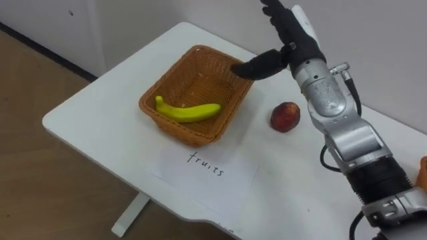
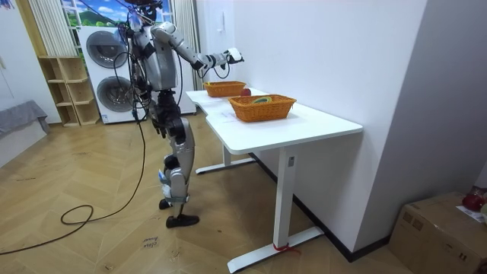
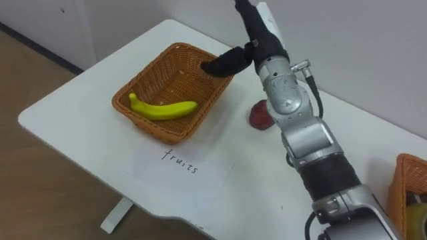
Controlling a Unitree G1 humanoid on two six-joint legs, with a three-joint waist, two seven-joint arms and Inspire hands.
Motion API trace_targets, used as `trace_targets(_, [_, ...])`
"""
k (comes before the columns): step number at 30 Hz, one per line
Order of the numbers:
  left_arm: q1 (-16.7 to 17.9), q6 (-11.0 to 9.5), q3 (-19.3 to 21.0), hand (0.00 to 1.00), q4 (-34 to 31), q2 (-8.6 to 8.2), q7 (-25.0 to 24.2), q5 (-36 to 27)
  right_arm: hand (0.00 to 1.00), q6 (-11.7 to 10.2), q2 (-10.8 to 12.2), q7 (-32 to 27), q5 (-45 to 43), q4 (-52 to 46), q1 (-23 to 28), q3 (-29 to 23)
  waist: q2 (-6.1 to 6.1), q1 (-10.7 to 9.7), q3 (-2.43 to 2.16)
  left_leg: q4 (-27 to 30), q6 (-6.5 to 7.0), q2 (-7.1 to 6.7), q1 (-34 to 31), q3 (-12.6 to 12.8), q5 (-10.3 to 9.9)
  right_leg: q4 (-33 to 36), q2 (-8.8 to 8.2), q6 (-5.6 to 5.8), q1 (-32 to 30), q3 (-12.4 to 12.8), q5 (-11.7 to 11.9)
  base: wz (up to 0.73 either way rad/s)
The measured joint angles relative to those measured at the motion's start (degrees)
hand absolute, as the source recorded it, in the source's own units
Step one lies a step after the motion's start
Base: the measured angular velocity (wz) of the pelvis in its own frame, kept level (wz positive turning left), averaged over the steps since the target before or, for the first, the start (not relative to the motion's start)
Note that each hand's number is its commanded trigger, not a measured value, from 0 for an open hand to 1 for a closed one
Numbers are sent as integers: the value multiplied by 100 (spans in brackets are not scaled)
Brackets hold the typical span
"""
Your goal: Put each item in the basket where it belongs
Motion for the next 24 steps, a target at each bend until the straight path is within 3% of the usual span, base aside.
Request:
trace_targets(9, [21,-73,-16,0,17,-110,48,-3,0,-160,0,-367,344,10,25,-106,186,-198,-8,-2,4,-4,-5,8,4,0,0,0,-7,4,0,-1])
trace_targets(18, [-3,-54,-137,0,111,-126,-30,7,0,-150,3,-367,343,319,25,-321,392,-473,-61,18,4,10,4,107,4,5,-21,0,-33,21,0,-2])
trace_targets(24, [-7,-37,-238,0,121,-126,-161,7,0,-151,20,-378,427,318,25,-533,401,-628,-63,4,5,12,64,211,4,21,-24,-1,-35,129,1,-9])
